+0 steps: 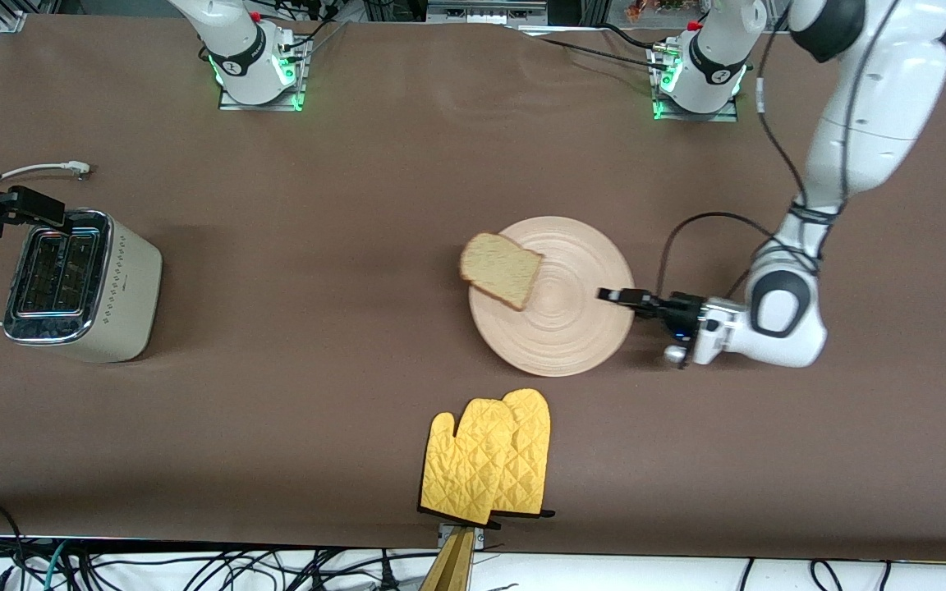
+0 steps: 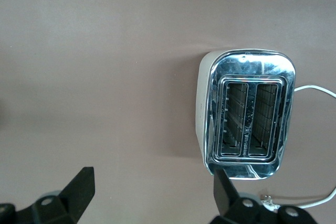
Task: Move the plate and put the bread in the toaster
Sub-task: 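Push the wooden plate with the left gripper toward the toaster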
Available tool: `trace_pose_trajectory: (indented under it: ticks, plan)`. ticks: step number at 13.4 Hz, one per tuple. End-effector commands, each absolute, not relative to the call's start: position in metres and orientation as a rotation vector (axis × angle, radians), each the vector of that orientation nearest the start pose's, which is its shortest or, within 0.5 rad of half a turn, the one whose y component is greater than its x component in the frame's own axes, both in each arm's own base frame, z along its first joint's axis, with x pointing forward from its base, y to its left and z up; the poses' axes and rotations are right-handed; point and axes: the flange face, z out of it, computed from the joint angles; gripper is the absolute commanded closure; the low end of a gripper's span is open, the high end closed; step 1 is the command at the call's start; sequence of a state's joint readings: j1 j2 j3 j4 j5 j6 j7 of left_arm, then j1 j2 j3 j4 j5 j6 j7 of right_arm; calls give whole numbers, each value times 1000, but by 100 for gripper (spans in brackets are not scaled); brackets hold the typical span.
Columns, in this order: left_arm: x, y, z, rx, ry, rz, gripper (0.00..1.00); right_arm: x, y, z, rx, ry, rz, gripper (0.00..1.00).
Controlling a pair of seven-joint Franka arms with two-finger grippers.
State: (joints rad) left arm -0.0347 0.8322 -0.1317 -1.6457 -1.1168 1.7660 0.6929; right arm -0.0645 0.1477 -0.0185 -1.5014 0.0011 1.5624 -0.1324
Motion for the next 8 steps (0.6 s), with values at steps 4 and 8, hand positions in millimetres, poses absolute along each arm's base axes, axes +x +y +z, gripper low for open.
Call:
trace_pose_trajectory:
  ticks: [4,8]
  plan:
    - [572,-319,144,1950,-152,-358,100,596,-44,577,-3116,-73,117,0]
    - [555,-358,136,2012,-170,-308,100,596,-44,577,-3116,-74,119,0]
